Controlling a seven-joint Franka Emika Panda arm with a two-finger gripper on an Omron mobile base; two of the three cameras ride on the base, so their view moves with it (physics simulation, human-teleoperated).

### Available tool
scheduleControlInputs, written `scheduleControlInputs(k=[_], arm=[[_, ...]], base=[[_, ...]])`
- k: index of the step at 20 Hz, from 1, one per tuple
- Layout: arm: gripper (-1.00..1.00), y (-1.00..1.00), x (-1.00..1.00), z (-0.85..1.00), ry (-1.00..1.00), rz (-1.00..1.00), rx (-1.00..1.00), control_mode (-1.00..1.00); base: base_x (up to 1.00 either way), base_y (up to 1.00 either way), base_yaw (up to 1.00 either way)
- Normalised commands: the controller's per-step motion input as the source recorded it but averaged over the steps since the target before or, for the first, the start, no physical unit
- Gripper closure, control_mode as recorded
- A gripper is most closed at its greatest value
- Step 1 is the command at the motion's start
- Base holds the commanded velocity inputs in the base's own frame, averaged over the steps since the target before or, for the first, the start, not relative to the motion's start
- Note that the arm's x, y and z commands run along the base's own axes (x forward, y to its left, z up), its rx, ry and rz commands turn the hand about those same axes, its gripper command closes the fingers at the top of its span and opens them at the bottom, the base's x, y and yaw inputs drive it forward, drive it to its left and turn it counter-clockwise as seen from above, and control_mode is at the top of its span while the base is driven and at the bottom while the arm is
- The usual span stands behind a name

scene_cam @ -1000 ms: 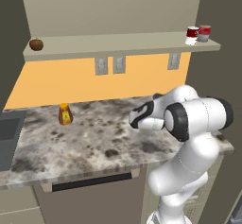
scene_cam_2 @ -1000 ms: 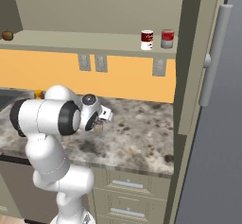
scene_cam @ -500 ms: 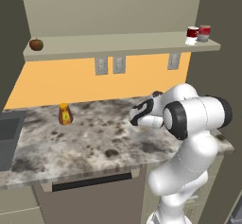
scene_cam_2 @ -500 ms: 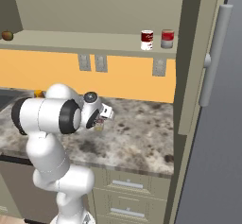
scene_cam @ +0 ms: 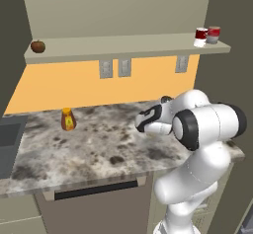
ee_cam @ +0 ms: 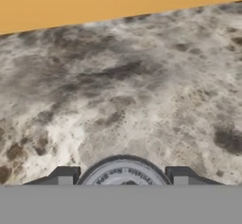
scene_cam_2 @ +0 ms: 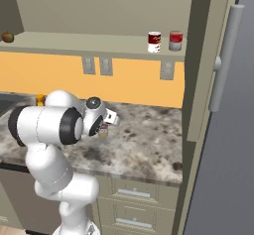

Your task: Pick the cans from the counter and place them in their designated side in the cabinet.

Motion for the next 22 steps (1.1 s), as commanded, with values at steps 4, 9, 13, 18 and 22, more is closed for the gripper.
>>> scheduleControlInputs(k=[4, 9, 13, 18, 22], arm=[[1.0, 0.0, -0.27, 0.13, -0.09, 0.0, 0.0, -1.0], [1.0, 0.0, -0.26, 0.2, -0.08, 0.0, 0.0, -1.0], [1.0, 0.0, -0.21, 0.22, -0.07, 0.0, 0.0, -1.0], [1.0, 0.0, -0.17, 0.23, -0.04, 0.0, 0.0, -1.0], [1.0, -0.01, -0.16, 0.22, -0.02, 0.0, 0.0, -1.0]], base=[[0.0, 0.0, 0.0], [0.0, 0.0, 0.0], [0.0, 0.0, 0.0], [0.0, 0.0, 0.0], [0.0, 0.0, 0.0]])
